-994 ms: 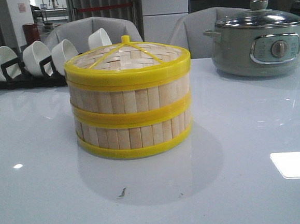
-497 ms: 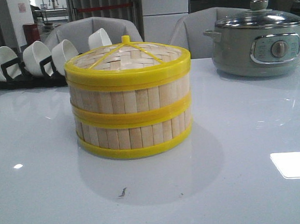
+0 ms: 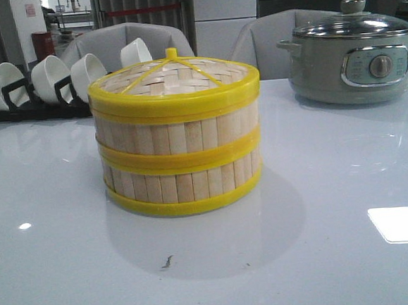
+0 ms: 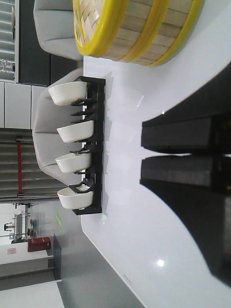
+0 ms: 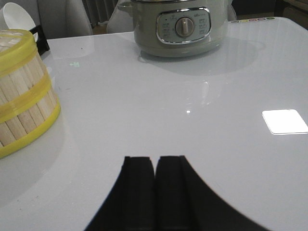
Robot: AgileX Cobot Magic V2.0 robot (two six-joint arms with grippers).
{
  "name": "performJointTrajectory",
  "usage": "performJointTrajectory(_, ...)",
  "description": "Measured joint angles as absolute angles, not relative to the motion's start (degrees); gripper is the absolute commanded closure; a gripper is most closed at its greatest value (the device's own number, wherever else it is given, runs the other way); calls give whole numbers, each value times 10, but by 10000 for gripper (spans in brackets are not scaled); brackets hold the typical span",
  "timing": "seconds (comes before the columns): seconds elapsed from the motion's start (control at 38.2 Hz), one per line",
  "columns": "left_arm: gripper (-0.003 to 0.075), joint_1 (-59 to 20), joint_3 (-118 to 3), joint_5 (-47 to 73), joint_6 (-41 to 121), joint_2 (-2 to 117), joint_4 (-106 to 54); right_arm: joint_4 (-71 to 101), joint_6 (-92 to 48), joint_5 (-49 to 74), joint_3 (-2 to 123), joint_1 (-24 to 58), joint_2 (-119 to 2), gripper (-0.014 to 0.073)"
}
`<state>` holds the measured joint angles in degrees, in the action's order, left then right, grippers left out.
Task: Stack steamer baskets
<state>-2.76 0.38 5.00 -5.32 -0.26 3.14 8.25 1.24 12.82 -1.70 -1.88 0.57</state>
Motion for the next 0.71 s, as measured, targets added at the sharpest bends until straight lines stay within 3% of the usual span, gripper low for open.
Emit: performJointTrajectory(0.71, 625, -28, 4, 50, -53, -3, 31, 38, 12, 90, -17, -19, 6, 541)
